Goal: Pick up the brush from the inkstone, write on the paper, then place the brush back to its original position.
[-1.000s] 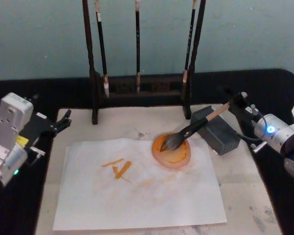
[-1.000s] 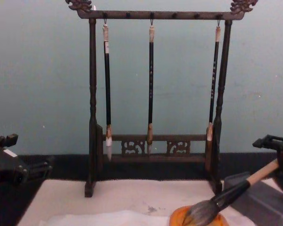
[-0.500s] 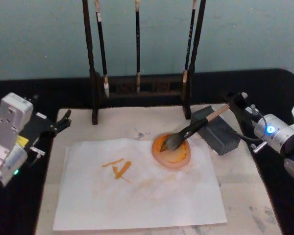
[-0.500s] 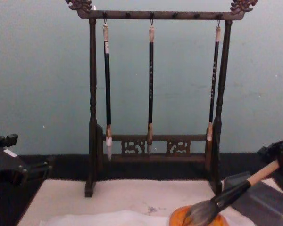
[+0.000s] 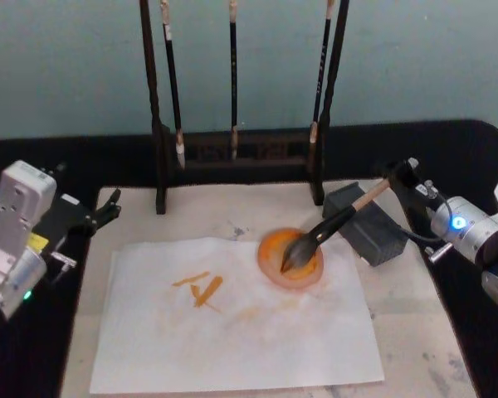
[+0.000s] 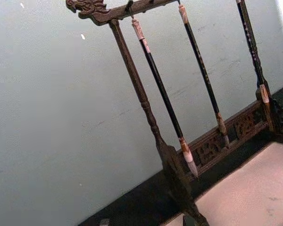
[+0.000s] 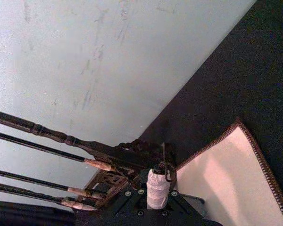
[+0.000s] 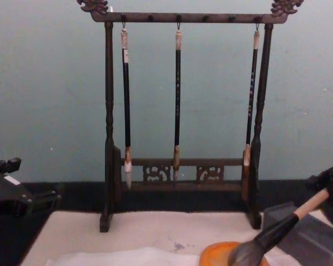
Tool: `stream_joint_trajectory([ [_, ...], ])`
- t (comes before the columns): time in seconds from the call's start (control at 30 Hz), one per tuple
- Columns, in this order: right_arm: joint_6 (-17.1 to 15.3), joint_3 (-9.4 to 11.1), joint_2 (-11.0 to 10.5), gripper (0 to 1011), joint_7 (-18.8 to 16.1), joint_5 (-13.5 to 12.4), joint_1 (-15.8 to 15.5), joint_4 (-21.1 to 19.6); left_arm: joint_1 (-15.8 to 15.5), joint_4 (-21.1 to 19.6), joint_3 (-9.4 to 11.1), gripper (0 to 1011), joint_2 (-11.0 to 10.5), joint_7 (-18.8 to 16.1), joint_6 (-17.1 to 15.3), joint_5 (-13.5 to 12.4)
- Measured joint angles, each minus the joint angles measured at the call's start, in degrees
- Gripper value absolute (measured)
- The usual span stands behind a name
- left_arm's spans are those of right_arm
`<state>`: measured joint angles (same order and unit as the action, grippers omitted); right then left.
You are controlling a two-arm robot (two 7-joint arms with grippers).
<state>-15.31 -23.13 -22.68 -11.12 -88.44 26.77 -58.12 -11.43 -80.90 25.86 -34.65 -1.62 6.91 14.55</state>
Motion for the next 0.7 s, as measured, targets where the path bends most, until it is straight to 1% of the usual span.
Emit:
stream_joint_trajectory([
  [0.17,0.0,0.0,0.0,0,0.0,0.0,0.0,0.0,0.0,0.0,0.0,1010,0.0,0.0,0.0,0.0],
  [0.4,0.25,-0.29,-0.31,0,-0.58,-1.48,0.07,-0.45,0.0,0.0,0.0,1010,0.0,0.0,0.0,0.0],
  [0.57,0.67,-0.44,-0.57,0,-1.13,-2.67,0.3,-1.52,0.0,0.0,0.0,1010,0.0,0.0,0.0,0.0],
  [0.7,1.39,-0.71,-0.96,0,-1.47,-3.04,0.37,-3.03,0.0,0.0,0.0,1010,0.0,0.0,0.0,0.0],
])
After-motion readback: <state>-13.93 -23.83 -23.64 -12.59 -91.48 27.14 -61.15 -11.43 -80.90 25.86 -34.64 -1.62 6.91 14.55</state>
